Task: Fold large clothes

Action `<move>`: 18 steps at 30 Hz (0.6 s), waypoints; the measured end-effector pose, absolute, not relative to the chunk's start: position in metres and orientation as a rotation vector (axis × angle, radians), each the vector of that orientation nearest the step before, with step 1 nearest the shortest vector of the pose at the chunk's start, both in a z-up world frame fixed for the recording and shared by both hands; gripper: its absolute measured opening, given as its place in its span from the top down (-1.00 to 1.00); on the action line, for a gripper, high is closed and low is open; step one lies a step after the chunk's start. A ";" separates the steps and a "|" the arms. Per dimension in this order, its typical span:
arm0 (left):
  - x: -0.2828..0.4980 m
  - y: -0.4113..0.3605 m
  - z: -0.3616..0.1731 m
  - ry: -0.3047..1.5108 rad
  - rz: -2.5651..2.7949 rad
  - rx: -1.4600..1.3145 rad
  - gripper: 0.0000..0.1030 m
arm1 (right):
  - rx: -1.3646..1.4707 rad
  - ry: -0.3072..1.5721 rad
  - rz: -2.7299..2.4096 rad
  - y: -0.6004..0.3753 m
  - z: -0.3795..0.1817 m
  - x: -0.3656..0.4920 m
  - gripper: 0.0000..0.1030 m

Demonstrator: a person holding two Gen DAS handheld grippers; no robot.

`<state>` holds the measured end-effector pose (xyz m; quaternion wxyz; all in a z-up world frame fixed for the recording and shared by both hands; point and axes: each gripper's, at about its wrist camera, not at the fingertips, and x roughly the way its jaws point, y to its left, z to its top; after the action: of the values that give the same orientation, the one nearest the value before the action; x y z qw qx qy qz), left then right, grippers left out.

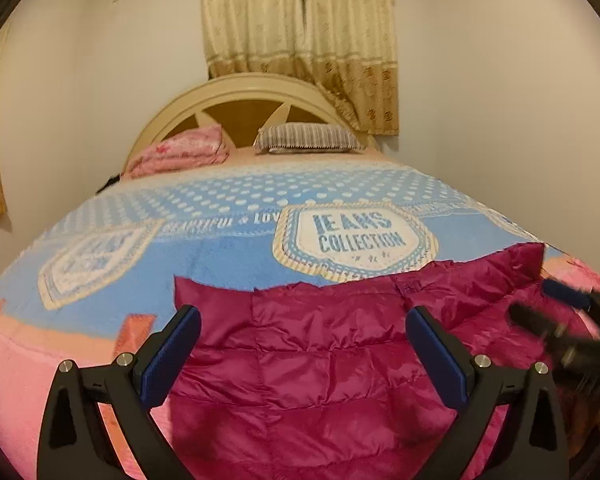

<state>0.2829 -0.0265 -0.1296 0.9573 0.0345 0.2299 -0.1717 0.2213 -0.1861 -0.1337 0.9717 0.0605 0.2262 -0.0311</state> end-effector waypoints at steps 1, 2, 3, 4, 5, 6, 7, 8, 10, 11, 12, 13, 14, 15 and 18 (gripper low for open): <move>0.288 -0.026 -0.132 0.472 -0.338 0.056 -0.98 | 0.094 0.464 -0.061 -0.178 -0.139 0.226 -0.63; 0.292 -0.025 -0.134 0.479 -0.331 0.045 -0.98 | 0.081 0.467 -0.068 -0.175 -0.144 0.232 -0.63; 0.298 -0.023 -0.136 0.491 -0.326 0.031 -0.98 | 0.078 0.473 -0.077 -0.175 -0.147 0.237 -0.63; 0.304 -0.023 -0.137 0.498 -0.318 0.024 -0.98 | 0.080 0.483 -0.082 -0.177 -0.148 0.243 -0.63; 0.308 -0.022 -0.140 0.503 -0.312 0.020 -0.98 | 0.084 0.493 -0.090 -0.179 -0.149 0.248 -0.63; 0.314 -0.021 -0.144 0.511 -0.303 0.014 -0.98 | 0.075 0.501 -0.104 -0.181 -0.150 0.254 -0.63; 0.320 -0.022 -0.148 0.520 -0.294 0.012 -0.98 | 0.062 0.504 -0.115 -0.182 -0.151 0.258 -0.63; 0.325 -0.022 -0.154 0.533 -0.290 0.012 -0.98 | 0.056 0.515 -0.125 -0.183 -0.154 0.262 -0.63; 0.338 -0.021 -0.166 0.569 -0.275 -0.003 -0.98 | 0.071 0.554 -0.133 -0.188 -0.162 0.272 -0.63; 0.342 -0.020 -0.171 0.585 -0.275 -0.012 -0.98 | 0.076 0.578 -0.140 -0.190 -0.167 0.278 -0.63; 0.345 -0.019 -0.176 0.602 -0.275 -0.022 -0.98 | 0.080 0.594 -0.143 -0.190 -0.172 0.282 -0.63; 0.348 -0.018 -0.181 0.615 -0.269 -0.032 -0.98 | 0.095 0.621 -0.144 -0.194 -0.178 0.288 -0.63; 0.350 -0.017 -0.185 0.623 -0.266 -0.036 -0.98 | 0.108 0.632 -0.146 -0.195 -0.183 0.290 -0.63; 0.352 -0.016 -0.188 0.631 -0.264 -0.041 -0.98 | 0.115 0.642 -0.147 -0.197 -0.186 0.292 -0.63; 0.356 -0.015 -0.193 0.657 -0.262 -0.058 -0.98 | 0.122 0.664 -0.141 -0.197 -0.191 0.296 -0.63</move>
<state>0.3563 -0.0149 -0.1933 0.9378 -0.0283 0.3215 -0.1281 0.2962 -0.1967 -0.1905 0.9411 0.0597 0.3256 -0.0691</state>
